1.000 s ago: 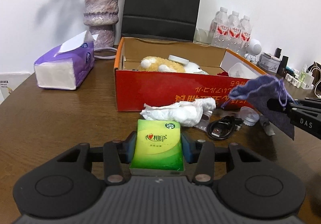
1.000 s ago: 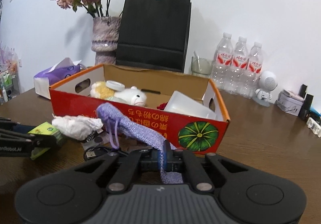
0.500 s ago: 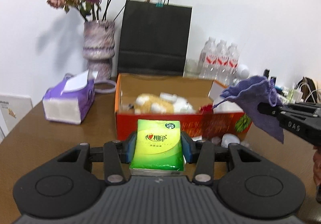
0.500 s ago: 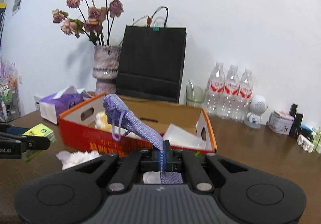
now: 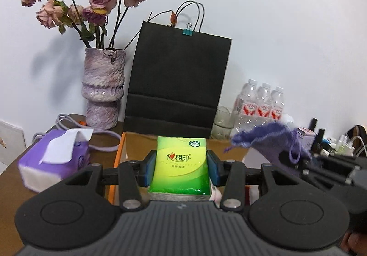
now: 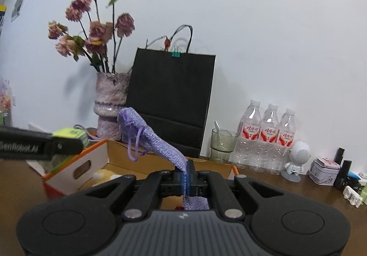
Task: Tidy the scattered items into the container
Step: 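Carry tissue packet and cloth bag into box and open both tools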
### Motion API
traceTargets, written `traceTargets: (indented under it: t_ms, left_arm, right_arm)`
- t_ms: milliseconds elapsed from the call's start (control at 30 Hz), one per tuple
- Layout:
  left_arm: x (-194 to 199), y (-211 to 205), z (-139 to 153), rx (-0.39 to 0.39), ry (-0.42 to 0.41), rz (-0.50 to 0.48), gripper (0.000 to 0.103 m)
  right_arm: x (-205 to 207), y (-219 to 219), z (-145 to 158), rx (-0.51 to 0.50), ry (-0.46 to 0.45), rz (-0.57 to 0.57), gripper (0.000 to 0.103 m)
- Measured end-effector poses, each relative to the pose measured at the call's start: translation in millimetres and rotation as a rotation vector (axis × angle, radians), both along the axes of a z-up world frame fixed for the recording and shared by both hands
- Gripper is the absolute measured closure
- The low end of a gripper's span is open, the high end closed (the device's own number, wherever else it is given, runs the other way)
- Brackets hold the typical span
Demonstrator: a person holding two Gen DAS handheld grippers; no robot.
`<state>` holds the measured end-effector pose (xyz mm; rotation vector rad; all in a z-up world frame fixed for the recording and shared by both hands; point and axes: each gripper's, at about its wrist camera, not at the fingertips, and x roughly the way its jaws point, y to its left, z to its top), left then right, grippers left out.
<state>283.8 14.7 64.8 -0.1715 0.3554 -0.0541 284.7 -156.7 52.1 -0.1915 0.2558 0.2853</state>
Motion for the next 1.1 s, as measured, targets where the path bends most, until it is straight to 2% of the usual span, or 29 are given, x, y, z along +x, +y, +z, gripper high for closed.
traceTargets:
  t_ms: [100,233,467,500,533,567,600,633,667,700,900,1100]
  left_arm:
    - [26.2,-1.2,-4.9,-0.019,0.002,0.003,0.057]
    - [62.4,-5.2,-18.9,-0.009,0.052,-0.006,0.057]
    - [90.7,-2.6,-34.7,0.015,0.11,0.004,0.056]
    - [93.1,-2.3,-36.2,0.021,0.124,-0.002,0.054]
    - [95.4,-2.6,-37.8,0.03,0.142,-0.006,0.038]
    - [97.1,-3.2,-39.0,0.042,0.159,-0.004,0.011]
    - [97.1,-4.5,-39.3,0.057,0.166,0.008,0.001]
    - [95.4,-6.2,-38.9,0.076,0.162,0.023,0.0]
    - [94.1,-7.6,-37.9,0.09,0.157,0.027,0.0]
    - [93.0,-8.3,-36.8,0.095,0.155,0.023,0.0]
    - [93.4,-6.1,-37.5,0.082,0.17,0.03,0.0]
    - [94.7,-4.1,-37.7,0.068,0.178,0.035,0.0]
  right_arm:
    - [25.0,9.2,-7.2,-0.033,0.006,-0.007,0.101]
    - [57.5,18.2,-16.6,-0.07,0.023,-0.008,0.101]
    - [91.5,22.2,-29.2,-0.121,0.077,0.016,0.101]
    - [93.1,23.6,-30.5,-0.131,0.084,0.023,0.1]
    - [94.9,25.1,-31.9,-0.144,0.097,0.032,0.099]
    - [96.7,26.1,-33.6,-0.154,0.112,0.042,0.089]
    - [98.2,27.0,-35.7,-0.162,0.128,0.048,0.064]
    - [98.9,27.6,-37.6,-0.168,0.14,0.05,0.046]
    - [98.9,27.7,-38.7,-0.172,0.144,0.05,0.012]
    - [97.9,27.9,-39.0,-0.178,0.143,0.054,0.0]
    - [96.8,23.3,-33.1,-0.148,0.17,0.068,0.0]
    - [101.7,17.0,-32.8,-0.126,0.189,0.036,0.0]
